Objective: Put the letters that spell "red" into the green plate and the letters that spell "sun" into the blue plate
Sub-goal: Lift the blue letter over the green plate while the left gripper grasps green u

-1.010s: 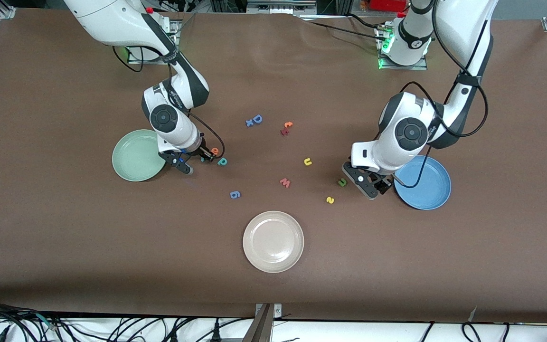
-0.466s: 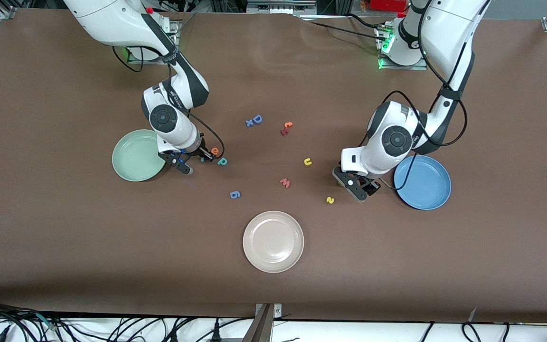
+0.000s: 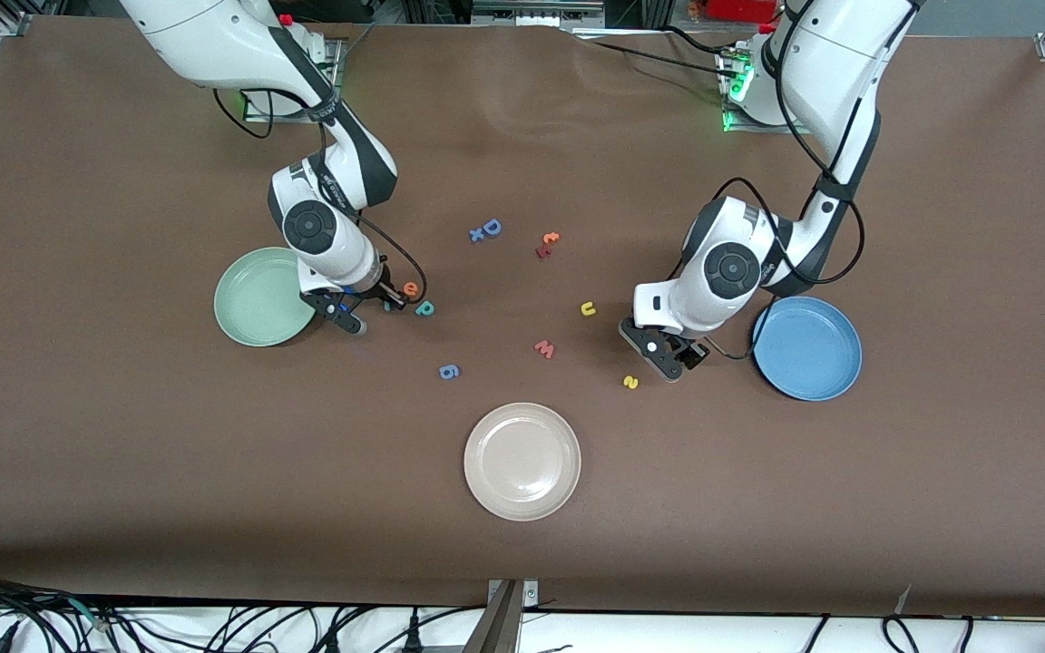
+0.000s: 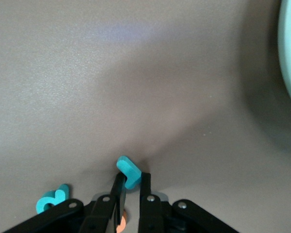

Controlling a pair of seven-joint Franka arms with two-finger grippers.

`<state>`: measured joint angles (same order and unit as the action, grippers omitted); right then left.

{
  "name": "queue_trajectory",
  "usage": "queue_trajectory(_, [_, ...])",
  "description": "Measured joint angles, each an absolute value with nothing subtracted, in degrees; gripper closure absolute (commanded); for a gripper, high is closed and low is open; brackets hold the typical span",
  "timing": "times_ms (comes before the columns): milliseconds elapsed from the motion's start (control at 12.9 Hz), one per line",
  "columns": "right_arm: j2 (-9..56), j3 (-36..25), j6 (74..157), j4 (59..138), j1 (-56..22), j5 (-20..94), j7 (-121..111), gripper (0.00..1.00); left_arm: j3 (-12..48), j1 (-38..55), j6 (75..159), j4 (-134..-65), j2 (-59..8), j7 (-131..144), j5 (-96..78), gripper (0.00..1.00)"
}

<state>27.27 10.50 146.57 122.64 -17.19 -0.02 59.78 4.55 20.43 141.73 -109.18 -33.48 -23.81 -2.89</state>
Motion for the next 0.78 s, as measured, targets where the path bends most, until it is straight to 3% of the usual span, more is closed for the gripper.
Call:
queue_trajectory(311, [24.25, 8.81, 140.1, 121.41, -17.2, -0.15, 53.44, 1.0, 3.75, 20.44, 142.29, -109.16, -34.52, -23.8, -2.89, 0.19])
queue_trajectory(777, [17.12, -4.67, 127.58, 121.4, -16.53, -0.08, 25.84, 1.0, 3.54, 21.45, 144.33, -109.12, -35.77, -22.94, -2.89, 0.27])
